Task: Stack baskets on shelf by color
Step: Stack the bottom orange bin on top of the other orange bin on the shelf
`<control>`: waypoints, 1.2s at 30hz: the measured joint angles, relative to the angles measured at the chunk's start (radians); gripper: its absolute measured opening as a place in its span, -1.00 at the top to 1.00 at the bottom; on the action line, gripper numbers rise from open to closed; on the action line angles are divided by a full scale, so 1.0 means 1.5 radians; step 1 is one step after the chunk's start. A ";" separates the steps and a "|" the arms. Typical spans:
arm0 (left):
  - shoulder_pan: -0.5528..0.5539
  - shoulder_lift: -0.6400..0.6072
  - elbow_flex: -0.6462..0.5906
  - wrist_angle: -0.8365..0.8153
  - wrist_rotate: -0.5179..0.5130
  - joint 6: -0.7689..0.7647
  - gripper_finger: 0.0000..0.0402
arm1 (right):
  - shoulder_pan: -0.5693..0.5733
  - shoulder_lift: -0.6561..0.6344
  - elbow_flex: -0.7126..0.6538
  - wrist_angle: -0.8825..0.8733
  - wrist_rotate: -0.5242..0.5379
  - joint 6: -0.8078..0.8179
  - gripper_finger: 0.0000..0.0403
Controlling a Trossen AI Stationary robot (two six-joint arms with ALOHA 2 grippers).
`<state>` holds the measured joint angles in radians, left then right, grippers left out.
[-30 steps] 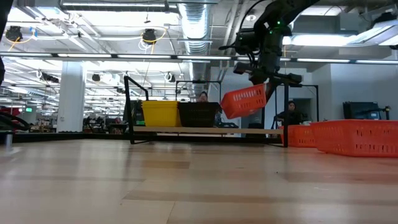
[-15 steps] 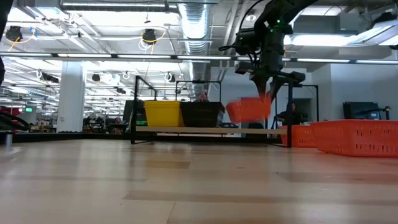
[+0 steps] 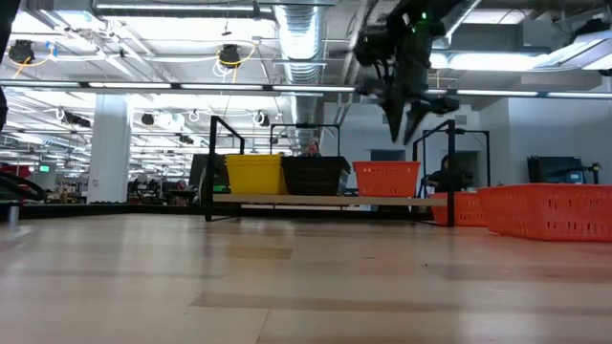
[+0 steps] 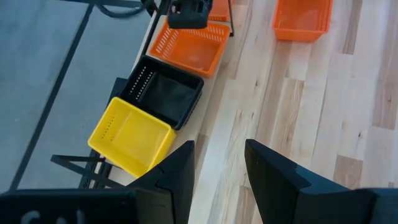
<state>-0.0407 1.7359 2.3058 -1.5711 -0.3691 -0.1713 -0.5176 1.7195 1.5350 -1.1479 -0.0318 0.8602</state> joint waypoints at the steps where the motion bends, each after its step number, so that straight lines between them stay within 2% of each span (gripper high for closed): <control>1: 0.000 0.000 0.000 0.000 0.000 0.000 0.35 | 0.005 0.000 0.018 0.001 0.006 -0.006 0.45; 9: 0.000 0.000 0.000 0.000 0.000 0.000 0.35 | 0.059 0.000 0.185 -0.032 0.011 -0.077 0.46; 14: 0.000 0.000 0.000 0.000 0.000 -0.001 0.35 | 0.115 0.000 0.280 -0.200 0.012 -0.103 0.46; 17: 0.000 0.000 0.000 0.000 0.000 -0.001 0.35 | 0.161 -0.002 0.309 -0.288 0.044 -0.098 0.46; 27: 0.000 -0.001 0.000 0.000 -0.001 -0.001 0.35 | 0.364 -0.054 0.262 -0.280 0.041 -0.036 0.47; 36: 0.000 -0.001 0.000 0.000 -0.001 -0.023 0.35 | 0.538 -0.058 0.105 -0.283 0.039 0.051 0.47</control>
<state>-0.0410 1.7351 2.3055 -1.5711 -0.3710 -0.2066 0.2887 1.6326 1.6926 -1.5728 0.0268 0.9372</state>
